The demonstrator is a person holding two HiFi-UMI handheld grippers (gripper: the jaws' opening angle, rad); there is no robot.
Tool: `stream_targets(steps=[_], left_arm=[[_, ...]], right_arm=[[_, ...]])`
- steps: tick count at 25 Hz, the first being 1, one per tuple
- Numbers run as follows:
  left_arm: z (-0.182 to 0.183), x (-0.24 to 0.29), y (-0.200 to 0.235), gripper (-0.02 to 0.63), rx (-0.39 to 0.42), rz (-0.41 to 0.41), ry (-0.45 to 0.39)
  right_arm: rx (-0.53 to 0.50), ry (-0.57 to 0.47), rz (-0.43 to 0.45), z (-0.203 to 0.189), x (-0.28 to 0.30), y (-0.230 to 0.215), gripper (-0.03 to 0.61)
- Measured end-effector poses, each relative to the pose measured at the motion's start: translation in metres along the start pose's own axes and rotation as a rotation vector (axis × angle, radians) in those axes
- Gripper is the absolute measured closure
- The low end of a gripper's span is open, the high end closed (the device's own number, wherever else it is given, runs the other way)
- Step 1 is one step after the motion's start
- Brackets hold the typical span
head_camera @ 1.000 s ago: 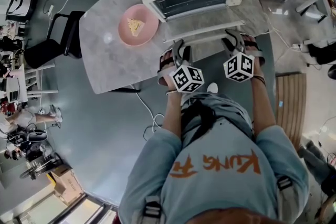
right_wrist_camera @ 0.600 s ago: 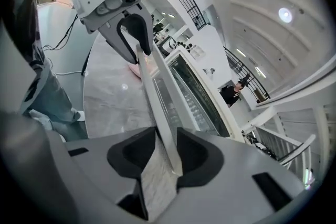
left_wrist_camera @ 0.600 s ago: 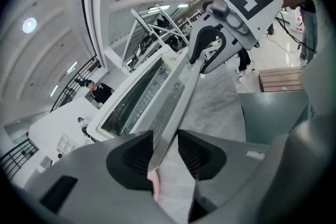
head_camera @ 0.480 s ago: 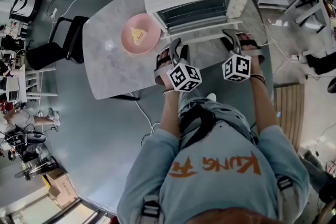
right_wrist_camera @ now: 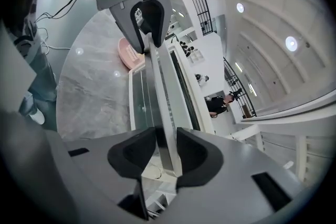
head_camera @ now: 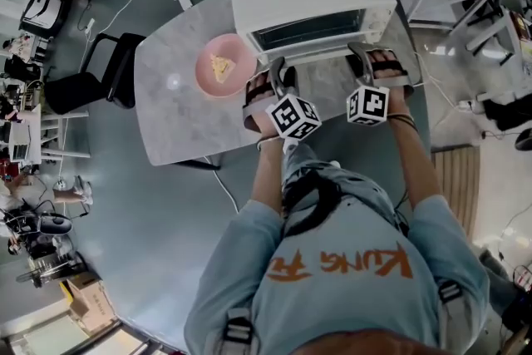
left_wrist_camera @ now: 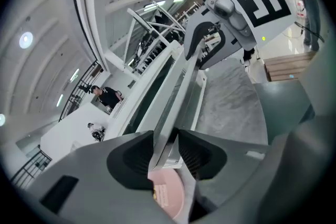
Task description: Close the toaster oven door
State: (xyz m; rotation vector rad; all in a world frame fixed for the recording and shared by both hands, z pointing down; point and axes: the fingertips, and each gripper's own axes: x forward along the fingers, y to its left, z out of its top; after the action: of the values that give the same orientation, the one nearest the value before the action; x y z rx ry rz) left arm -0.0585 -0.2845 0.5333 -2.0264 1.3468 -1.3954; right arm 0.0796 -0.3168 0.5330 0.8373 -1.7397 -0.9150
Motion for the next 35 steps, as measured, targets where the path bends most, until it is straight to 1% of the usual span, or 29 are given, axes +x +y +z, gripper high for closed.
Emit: stream_targets(steps=[1,3,10,14,18,22,25,28,29,31,33,35], left_arm=[[0.001,0.003,0.003,0.476,0.02,0.017,0.008],[0.001,0.008,0.009,0.476,0.032,0.04,0.014],[0.007,0.021,0.029,0.476,0.021,0.071,-0.005],[0.009,0.03,0.039,0.469,-0.002,0.073,-0.007],[0.013,0.036,0.047,0.465,-0.015,0.09,-0.032],[0.013,0.041,0.05,0.46,-0.017,0.102,-0.042],[0.014,0.045,0.053,0.455,-0.022,0.104,-0.034],[0.013,0.045,0.049,0.441,-0.077,0.039,-0.038],[0.014,0.046,0.047,0.427,-0.1,0.003,-0.048],[0.016,0.048,0.041,0.356,-0.137,-0.097,-0.063],[0.018,0.043,0.036,0.344,-0.179,-0.191,-0.07],[0.022,0.032,0.035,0.341,-0.234,-0.256,-0.093]], right_arm=[[0.003,-0.005,-0.011,0.0,0.003,-0.002,0.457],[-0.003,-0.005,-0.018,0.001,0.007,-0.008,0.456],[-0.013,0.002,-0.05,0.001,0.024,-0.025,0.456],[-0.025,0.002,-0.091,0.003,0.036,-0.035,0.454],[-0.022,0.011,-0.126,0.002,0.044,-0.044,0.456],[-0.015,0.024,-0.13,0.0,0.05,-0.044,0.456],[0.013,0.014,-0.128,0.003,0.051,-0.049,0.451],[0.091,0.006,-0.053,0.004,0.051,-0.043,0.44],[0.136,-0.001,-0.022,0.005,0.051,-0.041,0.421],[0.226,-0.016,0.035,0.006,0.051,-0.039,0.374],[0.3,-0.037,0.078,0.009,0.045,-0.038,0.329],[0.381,-0.088,0.095,0.014,0.033,-0.043,0.328]])
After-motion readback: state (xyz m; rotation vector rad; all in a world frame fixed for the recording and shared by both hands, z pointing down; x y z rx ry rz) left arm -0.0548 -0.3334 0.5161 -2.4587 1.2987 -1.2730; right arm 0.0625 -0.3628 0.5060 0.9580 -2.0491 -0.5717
